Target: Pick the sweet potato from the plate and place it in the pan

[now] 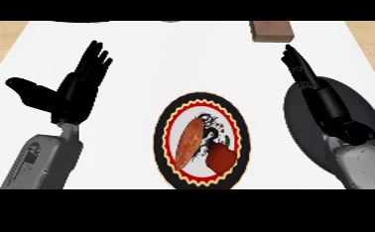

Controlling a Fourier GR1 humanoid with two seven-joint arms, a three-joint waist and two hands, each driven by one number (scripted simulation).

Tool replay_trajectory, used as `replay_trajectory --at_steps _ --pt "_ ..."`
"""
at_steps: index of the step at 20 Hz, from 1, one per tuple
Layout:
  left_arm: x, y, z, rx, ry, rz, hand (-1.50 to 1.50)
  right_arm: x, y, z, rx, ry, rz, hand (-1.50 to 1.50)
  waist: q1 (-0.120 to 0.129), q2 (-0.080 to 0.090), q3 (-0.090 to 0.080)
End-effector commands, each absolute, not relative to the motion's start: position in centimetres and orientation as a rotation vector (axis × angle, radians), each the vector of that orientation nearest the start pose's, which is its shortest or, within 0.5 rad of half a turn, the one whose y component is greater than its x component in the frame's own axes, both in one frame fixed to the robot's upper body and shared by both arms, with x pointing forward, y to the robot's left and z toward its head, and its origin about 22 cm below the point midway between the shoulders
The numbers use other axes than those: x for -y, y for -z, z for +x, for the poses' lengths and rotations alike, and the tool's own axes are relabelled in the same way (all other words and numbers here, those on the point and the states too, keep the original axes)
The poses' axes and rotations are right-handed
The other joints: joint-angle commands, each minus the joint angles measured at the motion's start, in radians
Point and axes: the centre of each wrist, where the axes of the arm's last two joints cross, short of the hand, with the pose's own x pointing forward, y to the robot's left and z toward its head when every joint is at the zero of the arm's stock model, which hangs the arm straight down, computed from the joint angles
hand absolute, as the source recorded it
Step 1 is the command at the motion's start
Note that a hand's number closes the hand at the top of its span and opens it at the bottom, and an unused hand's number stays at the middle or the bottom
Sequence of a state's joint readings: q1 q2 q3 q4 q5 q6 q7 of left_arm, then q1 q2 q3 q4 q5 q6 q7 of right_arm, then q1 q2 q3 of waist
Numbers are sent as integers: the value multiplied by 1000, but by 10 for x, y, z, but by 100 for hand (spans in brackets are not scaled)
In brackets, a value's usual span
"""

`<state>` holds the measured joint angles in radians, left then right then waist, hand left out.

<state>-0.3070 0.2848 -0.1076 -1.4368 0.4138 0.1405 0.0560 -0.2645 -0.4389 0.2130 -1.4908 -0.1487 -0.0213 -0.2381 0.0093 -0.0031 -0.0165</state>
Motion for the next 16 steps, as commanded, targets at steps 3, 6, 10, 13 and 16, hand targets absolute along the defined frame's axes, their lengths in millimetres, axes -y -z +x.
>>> replay_trajectory --at_steps 3,6,10,13,16 --pt "-267 -75 312 1666 10 57 0 205 -37 286 1756 -475 216 150 4 2 17" --pt "-277 -60 309 1685 79 208 0 165 -1 285 1595 -448 424 150 39 17 19" --pt "-286 -55 300 1611 28 213 0 176 23 235 1813 -359 -113 -150 -29 -8 17" --pt "-281 -43 290 1613 32 231 0 207 2 223 1873 -401 -307 -150 -38 -11 15" --pt "-289 -47 293 1621 32 236 0 220 -36 198 1878 -503 -328 -150 -35 -6 15"
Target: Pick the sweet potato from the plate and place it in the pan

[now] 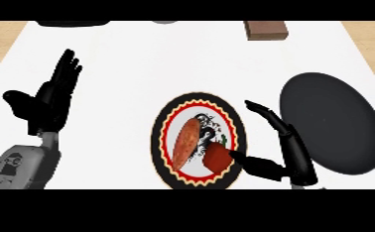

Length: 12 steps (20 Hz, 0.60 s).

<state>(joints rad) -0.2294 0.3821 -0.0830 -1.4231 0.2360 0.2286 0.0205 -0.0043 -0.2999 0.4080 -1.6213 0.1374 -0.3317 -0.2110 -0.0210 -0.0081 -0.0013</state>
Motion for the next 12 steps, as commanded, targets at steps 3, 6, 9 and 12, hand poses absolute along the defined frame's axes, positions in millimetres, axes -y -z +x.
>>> replay_trajectory --at_steps 3,6,9,12 --pt "-280 -52 297 1606 31 207 0 232 -80 201 1796 -655 -354 -150 4 1 -1" --pt "-278 -40 292 1609 46 209 0 243 -111 199 1689 -862 -410 -150 7 2 -3" --pt "-275 -46 299 1604 47 213 0 233 -147 193 1580 -933 -450 -150 9 5 -3" --pt "-268 -39 299 1633 37 188 0 222 -183 204 1568 -903 -465 -150 24 8 -1"
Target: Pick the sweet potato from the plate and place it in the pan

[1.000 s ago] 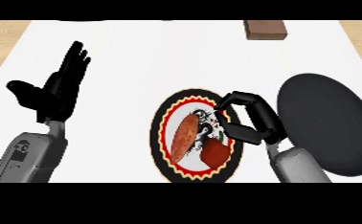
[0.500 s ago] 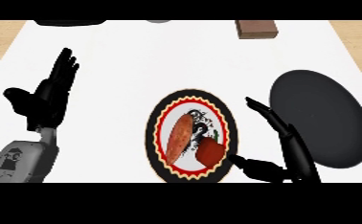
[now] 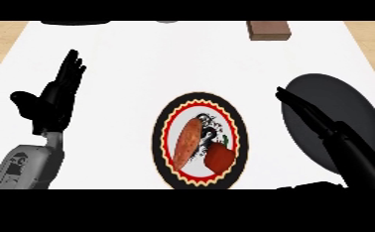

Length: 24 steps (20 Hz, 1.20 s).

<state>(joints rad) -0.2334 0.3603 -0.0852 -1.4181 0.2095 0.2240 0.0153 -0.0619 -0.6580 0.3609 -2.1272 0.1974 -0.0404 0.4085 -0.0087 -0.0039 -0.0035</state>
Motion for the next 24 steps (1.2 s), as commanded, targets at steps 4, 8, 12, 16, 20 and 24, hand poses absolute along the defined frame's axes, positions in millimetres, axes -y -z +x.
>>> replay_trajectory --at_steps 4,8,12,16,20,24 --pt "-268 -51 306 1609 51 186 0 194 -209 209 1571 -985 -530 -150 16 4 2" --pt "-275 -47 300 1642 51 198 0 152 -220 232 1566 -971 -478 -150 23 5 2" --pt "-270 -40 286 1621 44 183 0 137 -211 229 1555 -991 -327 -150 18 3 3" --pt "-286 -45 292 1622 64 211 0 100 -202 222 1565 -998 -266 -150 16 3 3" --pt "-282 -61 285 1625 44 213 0 103 -196 228 1450 -1064 -336 -150 14 2 3" --pt "-287 -69 283 1617 49 201 0 98 -182 231 1398 -1044 -336 -150 13 3 4"
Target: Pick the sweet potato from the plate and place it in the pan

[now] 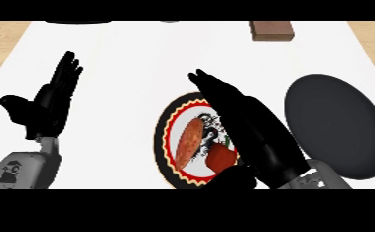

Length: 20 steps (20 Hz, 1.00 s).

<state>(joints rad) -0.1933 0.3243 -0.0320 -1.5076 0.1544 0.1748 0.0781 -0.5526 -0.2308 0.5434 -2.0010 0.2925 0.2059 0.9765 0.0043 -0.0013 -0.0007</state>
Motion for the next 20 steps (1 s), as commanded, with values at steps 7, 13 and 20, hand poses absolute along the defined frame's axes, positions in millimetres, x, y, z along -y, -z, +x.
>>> replay_trajectory --at_steps 7,13,20 --pt "-275 -34 296 1619 57 198 0 93 -167 241 1321 -1013 -432 -150 -6 2 0" --pt "-278 -44 295 1631 51 193 0 95 -149 264 1292 -1057 -371 -150 -3 2 1" --pt "-281 -54 304 1618 48 217 0 80 -115 255 1220 -1185 -319 -150 -4 2 1"
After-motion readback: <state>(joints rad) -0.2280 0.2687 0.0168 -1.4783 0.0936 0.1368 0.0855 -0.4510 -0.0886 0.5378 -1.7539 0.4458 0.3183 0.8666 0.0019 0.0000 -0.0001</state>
